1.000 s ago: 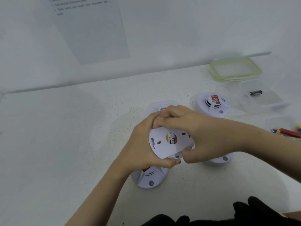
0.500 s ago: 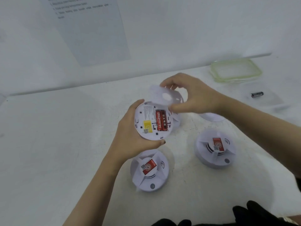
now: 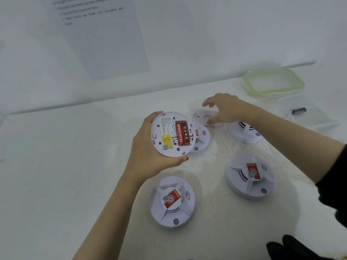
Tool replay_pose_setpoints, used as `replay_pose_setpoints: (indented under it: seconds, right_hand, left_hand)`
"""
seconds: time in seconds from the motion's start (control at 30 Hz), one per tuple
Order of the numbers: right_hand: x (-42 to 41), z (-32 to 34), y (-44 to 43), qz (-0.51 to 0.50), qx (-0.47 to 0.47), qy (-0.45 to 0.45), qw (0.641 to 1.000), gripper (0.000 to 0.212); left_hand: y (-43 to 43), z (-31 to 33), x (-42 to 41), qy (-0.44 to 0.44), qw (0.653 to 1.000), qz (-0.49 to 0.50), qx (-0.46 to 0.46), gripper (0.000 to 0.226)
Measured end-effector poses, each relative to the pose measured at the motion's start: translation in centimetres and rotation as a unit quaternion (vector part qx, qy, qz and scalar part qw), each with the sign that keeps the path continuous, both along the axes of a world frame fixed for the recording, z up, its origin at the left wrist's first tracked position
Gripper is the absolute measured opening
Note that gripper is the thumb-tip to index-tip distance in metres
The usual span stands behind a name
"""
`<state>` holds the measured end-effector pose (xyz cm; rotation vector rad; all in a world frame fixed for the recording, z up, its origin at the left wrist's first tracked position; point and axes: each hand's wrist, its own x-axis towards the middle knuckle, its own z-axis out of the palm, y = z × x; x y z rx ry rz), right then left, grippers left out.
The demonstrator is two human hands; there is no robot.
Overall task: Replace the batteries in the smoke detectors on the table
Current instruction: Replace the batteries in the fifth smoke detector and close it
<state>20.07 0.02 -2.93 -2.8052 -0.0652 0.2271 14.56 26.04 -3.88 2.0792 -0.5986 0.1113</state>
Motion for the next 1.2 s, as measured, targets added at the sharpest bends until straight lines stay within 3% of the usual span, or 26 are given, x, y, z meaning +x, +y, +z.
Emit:
replay_pose_setpoints:
  seconds: [0.17,0.37,1.03,1.2]
  right_hand:
    - [-3.5,2.0,1.5,0.022,0.218,-0.13,0.967,0.036]
    - [-8.7,4.4,3.3,0.056,0.336,-0.112,0.934,0.033]
    - [-14.4,4.1,-4.2,-0.001,0.277,-0.204,0.939,0.026]
    - [-15.0,4.3,-7.2,-0.013,0.288,-0.171,0.942,0.026]
  left_hand:
    - [-1.0,0.4,0.0,-0.013,1.0,-0.001,0.0,0.095]
    - [-2.9,1.1,-0.6,-0.026,0.999,0.003,-0.022,0.092]
    - [-12.6,2.9,-4.3,-0.067,0.997,-0.045,-0.018,0.092]
    - [-15.5,2.8,-5.1,-0.09,0.994,-0.055,-0.008,0.092]
